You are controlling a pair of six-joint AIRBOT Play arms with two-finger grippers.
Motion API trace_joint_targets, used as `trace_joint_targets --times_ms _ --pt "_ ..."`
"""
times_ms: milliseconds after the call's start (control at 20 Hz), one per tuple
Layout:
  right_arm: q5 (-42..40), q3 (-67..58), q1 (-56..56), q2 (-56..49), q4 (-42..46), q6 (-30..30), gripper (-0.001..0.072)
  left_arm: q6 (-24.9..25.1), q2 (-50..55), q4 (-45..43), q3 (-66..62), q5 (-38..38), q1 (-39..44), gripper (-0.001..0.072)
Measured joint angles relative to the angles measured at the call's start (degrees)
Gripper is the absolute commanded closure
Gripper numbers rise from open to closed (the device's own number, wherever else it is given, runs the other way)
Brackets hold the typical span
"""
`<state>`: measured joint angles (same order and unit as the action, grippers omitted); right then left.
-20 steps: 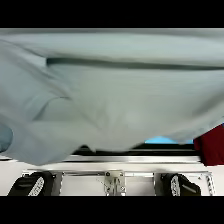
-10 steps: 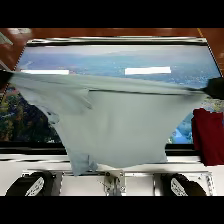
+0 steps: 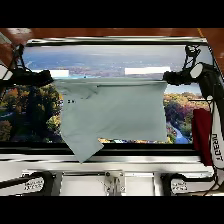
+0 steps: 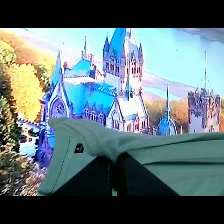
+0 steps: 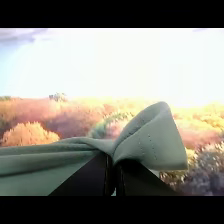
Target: Fold the shirts.
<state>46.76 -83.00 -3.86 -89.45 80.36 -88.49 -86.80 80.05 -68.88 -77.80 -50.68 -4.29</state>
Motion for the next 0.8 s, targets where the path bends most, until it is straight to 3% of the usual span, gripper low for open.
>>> trace_joint_targets --times_ms 100,150,200,250,300,400,500,600,750,800 --pt "-4.5 0.1 0.2 -3.0 -3.1 -0.6 0.0601 0.0 4.1 3.1 0.1 3.5 0.1 0.0664" --pt "-5.4 0.1 0.3 -4.0 -4.5 -0.9 0.0381 0.0 5.9 4.3 0.1 4.0 0.2 0.0571" --pt "-5.9 0.1 0.3 -4.8 -5.7 -1.0 0.0066 0.0 7.3 5.4 0.1 4.0 0.2 0.0371" --pt "-5.9 0.0 0.3 -5.2 -6.9 -1.1 0.0036 -0.3 8.4 6.2 0.1 3.3 0.1 0.0156" --pt "-5.1 -0.2 0.1 -5.1 -7.9 -0.9 0.0036 -0.7 9.1 7.0 0.0 1.5 -0.4 0.0101" --pt "-0.4 -0.8 -0.6 -3.4 -8.4 1.2 0.004 -1.0 9.6 7.8 -0.8 -5.4 -2.3 0.0112" --pt "6.4 -1.2 -2.5 -0.5 -4.9 3.3 0.0145 -0.5 9.3 6.5 -1.2 -14.3 -5.5 0.0124" --pt "16.1 -0.8 -6.4 2.8 -0.1 4.7 0.0146 1.7 7.2 5.7 0.8 -23.6 -9.1 0.012" --pt "27.1 3.9 -14.8 7.0 -0.7 6.6 0.0108 5.0 1.2 4.8 11.0 -29.4 -14.0 0.0092" --pt "29.4 6.4 -17.6 8.2 -2.8 7.2 0.0108 6.1 -1.1 4.9 15.9 -29.3 -15.3 0.003"
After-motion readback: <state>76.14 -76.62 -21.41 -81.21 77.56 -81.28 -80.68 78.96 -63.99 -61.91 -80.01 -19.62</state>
